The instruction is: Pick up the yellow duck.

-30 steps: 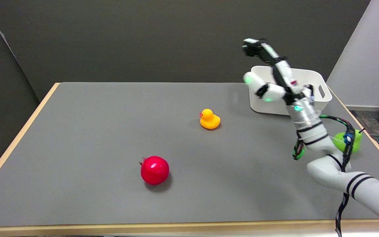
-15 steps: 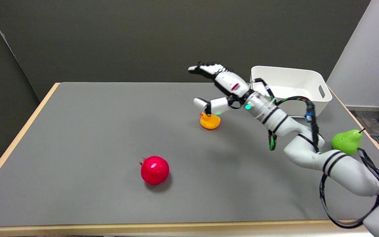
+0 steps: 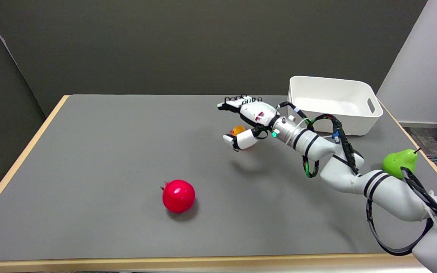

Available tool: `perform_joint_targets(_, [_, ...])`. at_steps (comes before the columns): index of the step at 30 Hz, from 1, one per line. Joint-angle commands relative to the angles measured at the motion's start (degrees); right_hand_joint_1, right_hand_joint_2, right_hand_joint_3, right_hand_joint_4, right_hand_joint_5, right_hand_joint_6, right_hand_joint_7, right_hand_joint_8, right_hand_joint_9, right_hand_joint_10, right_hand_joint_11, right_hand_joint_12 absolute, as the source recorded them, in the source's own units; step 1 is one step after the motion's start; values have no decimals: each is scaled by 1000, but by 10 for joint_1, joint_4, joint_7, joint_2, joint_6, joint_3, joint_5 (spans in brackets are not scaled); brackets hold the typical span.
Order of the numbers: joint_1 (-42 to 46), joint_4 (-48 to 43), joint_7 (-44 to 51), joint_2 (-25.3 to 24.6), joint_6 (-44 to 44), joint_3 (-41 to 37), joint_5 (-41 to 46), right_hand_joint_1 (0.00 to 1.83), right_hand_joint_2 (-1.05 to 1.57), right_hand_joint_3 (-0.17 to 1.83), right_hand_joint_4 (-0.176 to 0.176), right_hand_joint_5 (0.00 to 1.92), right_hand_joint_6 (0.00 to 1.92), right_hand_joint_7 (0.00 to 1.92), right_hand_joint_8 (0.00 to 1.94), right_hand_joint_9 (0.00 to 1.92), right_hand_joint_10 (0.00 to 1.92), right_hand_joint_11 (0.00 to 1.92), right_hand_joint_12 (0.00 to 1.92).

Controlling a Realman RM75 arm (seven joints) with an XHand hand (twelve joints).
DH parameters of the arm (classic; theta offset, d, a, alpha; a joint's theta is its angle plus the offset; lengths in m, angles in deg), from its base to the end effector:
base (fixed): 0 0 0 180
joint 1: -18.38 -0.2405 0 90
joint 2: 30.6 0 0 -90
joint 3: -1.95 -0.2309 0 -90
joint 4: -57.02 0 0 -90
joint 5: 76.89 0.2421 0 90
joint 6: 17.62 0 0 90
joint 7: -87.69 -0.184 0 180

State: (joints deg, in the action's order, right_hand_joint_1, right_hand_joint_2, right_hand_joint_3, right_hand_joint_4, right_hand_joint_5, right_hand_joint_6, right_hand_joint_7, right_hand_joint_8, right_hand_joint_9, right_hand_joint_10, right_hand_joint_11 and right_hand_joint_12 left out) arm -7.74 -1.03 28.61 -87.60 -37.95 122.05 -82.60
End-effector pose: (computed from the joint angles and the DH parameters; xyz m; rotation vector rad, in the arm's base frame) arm -0.2503 -0.4906 0.2896 1.8877 -0.2554 0.1216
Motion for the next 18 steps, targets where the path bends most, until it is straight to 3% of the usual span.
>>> perform_joint_targets(1, [52, -42, -3, 26, 84, -17, -35, 514, 594, 965, -12, 160, 438, 244, 410, 140, 709, -1, 991])
perform_joint_targets(18, [51, -46, -1, 24, 82, -16, -39, 555, 618, 965, -15, 191, 444, 317, 440, 226, 768, -1, 1065])
